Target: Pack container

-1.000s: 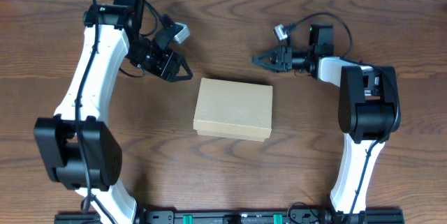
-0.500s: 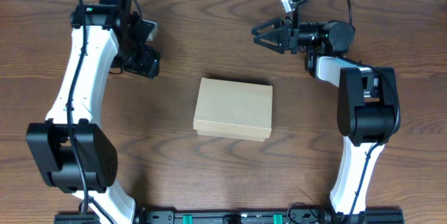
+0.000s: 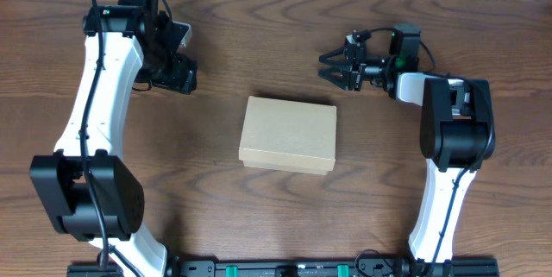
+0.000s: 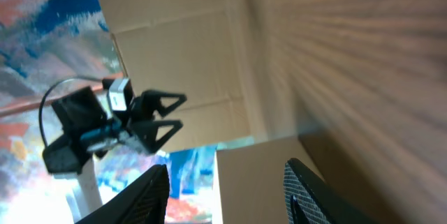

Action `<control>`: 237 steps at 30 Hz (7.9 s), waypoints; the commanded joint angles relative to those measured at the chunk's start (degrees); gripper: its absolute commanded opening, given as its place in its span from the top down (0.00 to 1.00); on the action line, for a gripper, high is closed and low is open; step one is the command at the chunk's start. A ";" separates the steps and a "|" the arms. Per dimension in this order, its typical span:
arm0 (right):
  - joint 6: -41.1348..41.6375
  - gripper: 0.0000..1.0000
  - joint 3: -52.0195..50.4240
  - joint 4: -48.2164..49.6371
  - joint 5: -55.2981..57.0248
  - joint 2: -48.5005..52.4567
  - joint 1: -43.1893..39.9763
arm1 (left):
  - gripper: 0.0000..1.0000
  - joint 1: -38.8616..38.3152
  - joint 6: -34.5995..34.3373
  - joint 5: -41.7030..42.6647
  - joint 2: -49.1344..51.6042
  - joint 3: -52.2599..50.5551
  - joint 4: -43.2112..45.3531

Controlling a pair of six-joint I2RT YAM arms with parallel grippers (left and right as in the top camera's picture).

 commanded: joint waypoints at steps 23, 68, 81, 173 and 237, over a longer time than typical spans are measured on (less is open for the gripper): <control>-79.21 0.49 6.73 -68.89 57.51 -14.56 -6.03 | 0.21 -0.09 0.42 0.66 -3.82 0.79 -1.05; -63.28 0.99 -0.20 -82.95 70.90 -44.57 39.19 | 0.05 7.23 -2.23 -1.51 -3.93 -0.48 0.22; -62.62 0.99 -13.92 -71.97 68.52 -44.57 39.12 | 0.05 7.23 -2.23 -1.46 -3.93 -0.48 0.22; -64.78 0.01 -58.05 -49.92 79.67 -106.03 -1.75 | 0.05 4.90 1.68 12.39 -68.91 -57.83 26.56; -66.07 0.01 -74.53 -27.74 86.31 -128.26 4.35 | 0.05 4.90 1.68 12.39 -68.89 -57.83 26.56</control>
